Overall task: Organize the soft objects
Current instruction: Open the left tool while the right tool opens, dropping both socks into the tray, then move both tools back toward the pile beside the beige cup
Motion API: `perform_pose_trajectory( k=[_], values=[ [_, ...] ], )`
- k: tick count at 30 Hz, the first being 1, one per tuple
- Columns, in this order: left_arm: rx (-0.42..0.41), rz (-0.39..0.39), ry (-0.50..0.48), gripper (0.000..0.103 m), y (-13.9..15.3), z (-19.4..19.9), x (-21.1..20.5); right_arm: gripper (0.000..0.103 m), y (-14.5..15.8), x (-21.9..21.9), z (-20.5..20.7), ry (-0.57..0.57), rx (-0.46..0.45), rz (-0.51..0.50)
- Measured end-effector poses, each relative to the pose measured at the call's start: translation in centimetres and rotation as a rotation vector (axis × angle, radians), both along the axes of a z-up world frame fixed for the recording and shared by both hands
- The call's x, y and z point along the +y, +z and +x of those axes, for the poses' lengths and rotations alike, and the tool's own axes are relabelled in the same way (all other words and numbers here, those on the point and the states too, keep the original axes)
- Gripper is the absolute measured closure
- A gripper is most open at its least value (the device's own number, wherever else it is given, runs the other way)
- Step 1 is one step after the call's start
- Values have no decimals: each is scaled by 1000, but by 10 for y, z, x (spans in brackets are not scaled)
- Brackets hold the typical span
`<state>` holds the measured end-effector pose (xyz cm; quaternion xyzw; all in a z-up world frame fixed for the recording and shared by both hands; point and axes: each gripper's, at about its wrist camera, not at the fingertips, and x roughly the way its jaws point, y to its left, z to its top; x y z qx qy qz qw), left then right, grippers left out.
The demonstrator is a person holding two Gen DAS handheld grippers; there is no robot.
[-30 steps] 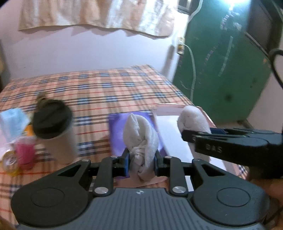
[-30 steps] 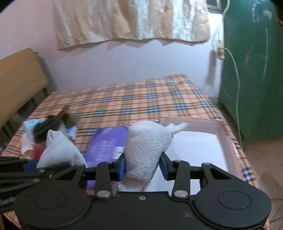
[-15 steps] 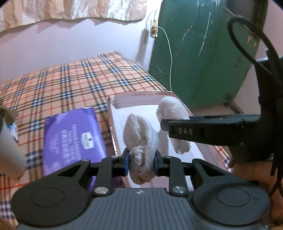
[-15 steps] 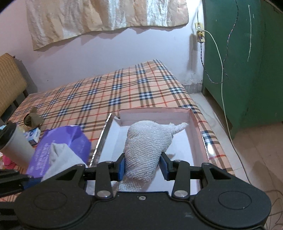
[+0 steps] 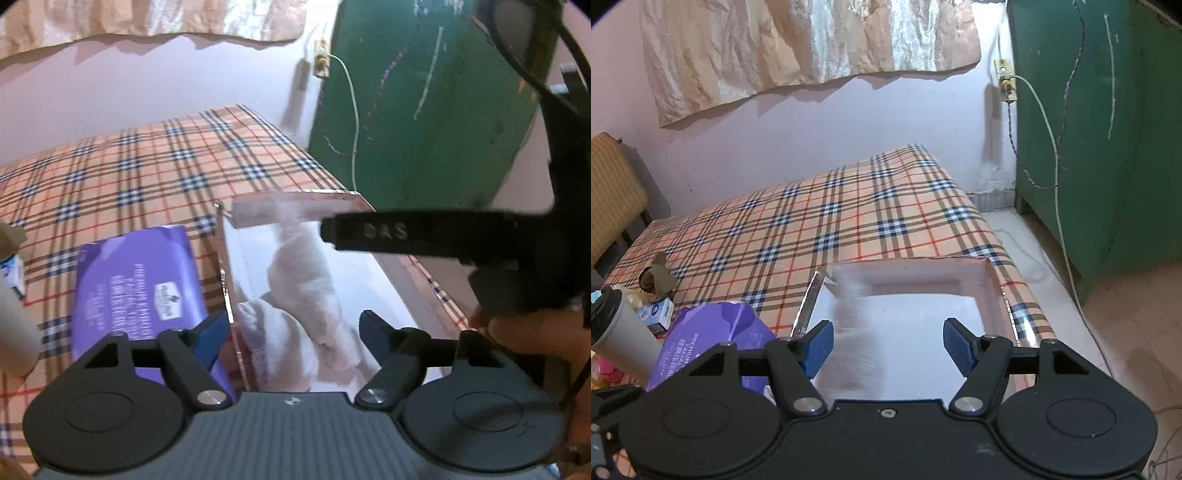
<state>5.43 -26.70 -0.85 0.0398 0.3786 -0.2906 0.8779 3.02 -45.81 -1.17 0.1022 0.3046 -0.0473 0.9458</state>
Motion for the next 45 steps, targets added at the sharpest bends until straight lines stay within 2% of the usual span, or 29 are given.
perform_pose_trajectory(
  k=[5, 9, 13, 16, 20, 31, 45],
  values=[
    [-38, 18, 47, 11, 16, -8, 15, 23, 9, 11, -16, -16, -3, -2],
    [-51, 25, 87, 9, 25, -15, 30, 23, 19, 25, -31, -41, -6, -26],
    [-83, 54, 143, 8, 33, -21, 43, 22, 29, 34, -47, -79, -17, 28],
    [-99, 62, 185, 8, 38, -25, 58, 22, 37, 48, -57, -79, -40, -6],
    [-72, 41, 222, 8, 44, -28, 79, 22, 44, 64, -65, -42, -49, 3],
    [-76, 60, 317, 8, 46, -35, 125, 22, 42, 130, -69, 58, -19, -25],
    [-40, 54, 434, 8, 35, -46, 195, 22, 28, 202, -65, 185, 19, -56]
  ],
)
